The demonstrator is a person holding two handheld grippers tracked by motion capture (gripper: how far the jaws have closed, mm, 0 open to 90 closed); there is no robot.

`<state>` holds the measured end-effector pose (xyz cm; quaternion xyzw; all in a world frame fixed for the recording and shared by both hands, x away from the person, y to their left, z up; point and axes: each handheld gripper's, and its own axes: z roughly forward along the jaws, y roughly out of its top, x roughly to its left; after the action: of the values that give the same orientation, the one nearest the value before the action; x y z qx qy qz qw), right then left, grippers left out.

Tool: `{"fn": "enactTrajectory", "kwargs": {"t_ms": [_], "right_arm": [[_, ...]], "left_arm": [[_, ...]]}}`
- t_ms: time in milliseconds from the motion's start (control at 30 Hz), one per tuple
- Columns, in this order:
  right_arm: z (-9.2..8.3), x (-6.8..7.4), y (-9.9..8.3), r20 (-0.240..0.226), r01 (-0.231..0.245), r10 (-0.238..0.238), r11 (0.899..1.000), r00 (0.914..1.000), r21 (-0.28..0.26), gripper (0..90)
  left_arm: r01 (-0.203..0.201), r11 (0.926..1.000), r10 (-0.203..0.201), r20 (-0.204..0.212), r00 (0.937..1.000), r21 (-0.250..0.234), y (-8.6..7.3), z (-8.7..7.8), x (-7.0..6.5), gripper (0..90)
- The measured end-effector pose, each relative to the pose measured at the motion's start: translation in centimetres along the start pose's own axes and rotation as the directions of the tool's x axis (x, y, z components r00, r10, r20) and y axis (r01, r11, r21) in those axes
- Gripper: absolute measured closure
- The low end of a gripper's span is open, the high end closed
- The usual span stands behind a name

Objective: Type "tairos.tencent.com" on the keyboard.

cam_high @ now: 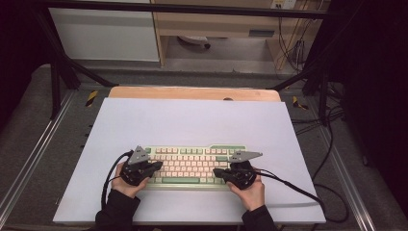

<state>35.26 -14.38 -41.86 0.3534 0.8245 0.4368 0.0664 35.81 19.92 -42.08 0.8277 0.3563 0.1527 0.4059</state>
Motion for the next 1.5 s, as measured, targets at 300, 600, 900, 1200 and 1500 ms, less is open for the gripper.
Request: {"fn": "enactTrajectory", "kwargs": {"t_ms": [300,600,900,1200,1500], "right_arm": [[0.8,0.7,0.5,-0.008,0.011,-0.011,1.0,0.9999,0.004,90.0],[1.6,1.7,1.6,-0.018,0.022,-0.022,1.0,0.9996,0.001,90.0],[2.9,2.8,2.5,-0.022,0.04,-0.039,0.999,0.999,0.016,90.0],[5.1,3.6,3.0,-0.037,0.042,-0.041,0.999,0.9985,0.019,90.0],[6.6,4.0,3.1,-0.045,0.045,-0.044,0.998,0.998,0.032,90.0]], "left_arm": [[0.009,1.0,-0.009,0.0,1.0,-0.002,-0.4,-0.6,0.2,89.9],[0.006,0.9999,-0.006,0.001,1.0,-0.011,-0.4,-1.0,0.2,90.0],[0.002,1.0,-0.002,0.003,1.0,-0.008,-0.5,-1.0,0.2,90.0],[0.0,1.0,0.0,0.004,1.0,-0.008,-0.5,-1.0,0.1,90.0],[-0.001,1.0,0.001,0.005,1.0,-0.01,-0.5,-1.0,0.2,90.0]]}}
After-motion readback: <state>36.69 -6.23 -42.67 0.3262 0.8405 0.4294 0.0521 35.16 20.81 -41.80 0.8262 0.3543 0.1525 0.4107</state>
